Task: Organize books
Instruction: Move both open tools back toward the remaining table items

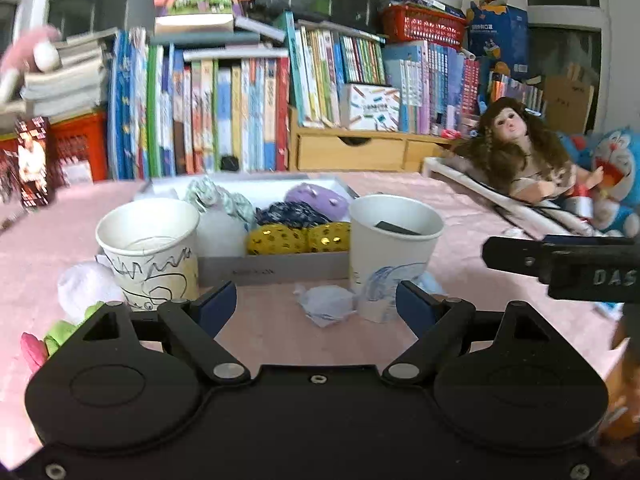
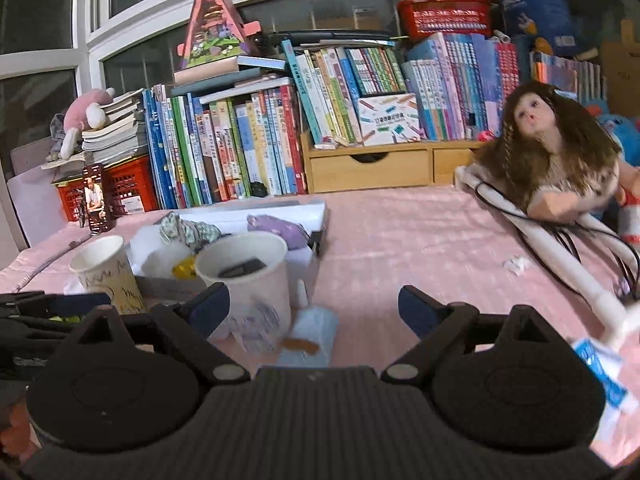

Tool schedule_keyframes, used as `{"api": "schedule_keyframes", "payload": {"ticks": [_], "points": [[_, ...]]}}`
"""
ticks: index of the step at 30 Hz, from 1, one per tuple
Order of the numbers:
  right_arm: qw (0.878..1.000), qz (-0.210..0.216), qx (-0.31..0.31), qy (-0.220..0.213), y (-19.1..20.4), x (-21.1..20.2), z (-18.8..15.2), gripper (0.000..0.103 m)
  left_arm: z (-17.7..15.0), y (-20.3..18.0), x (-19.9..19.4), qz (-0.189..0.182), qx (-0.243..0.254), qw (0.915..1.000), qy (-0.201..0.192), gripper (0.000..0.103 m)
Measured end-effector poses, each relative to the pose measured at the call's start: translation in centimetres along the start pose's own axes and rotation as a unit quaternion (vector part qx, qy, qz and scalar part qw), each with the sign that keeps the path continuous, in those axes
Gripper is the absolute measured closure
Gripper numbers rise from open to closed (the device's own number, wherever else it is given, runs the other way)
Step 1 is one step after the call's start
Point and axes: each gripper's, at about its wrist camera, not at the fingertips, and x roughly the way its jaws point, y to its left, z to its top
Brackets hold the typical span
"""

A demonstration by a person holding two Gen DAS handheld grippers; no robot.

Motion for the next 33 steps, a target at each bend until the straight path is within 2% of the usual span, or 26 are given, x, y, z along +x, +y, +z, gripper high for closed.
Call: {"api": "schedule_keyframes", "payload": {"ticks": [5,10,18,22,27,31,33], "points": [[1.0,-0.017,-0.014,-0.005,0.0,0.5,-1.6,0.007,-1.5,-0.6,1.2,0.009,-0.007,0.9999,-0.006,0.018],[1.0,-0.021,-0.009,0.005,-0.3,1.4,-2.7,0.008,-1.5,-0.2,2.7,0.009,-0.018,0.9998,-0.002,0.025],[0.999,-0.013,-0.013,0.027,0.1,2.9,-3.3,0.014,-1.0,0.0,5.6,0.002,-0.035,0.9989,0.031,0.045],[0.999,-0.011,-0.023,0.046,0.8,3.8,-3.3,0.015,-0.9,0.0,6.7,-0.013,-0.043,0.9975,0.055,0.051],[0.997,-0.008,-0.032,0.069,1.5,4.9,-3.1,0.018,-0.7,-0.3,7.7,-0.008,-0.04,0.9964,0.075,0.074],[0.996,-0.003,-0.032,0.083,1.8,5.7,-3.1,0.023,-0.7,-0.6,7.9,-0.004,-0.036,0.9964,0.077,0.075],[0.996,0.002,-0.029,0.088,1.9,6.0,-3.1,0.03,-0.7,-0.7,7.7,-0.003,-0.031,0.9965,0.078,0.075]]}}
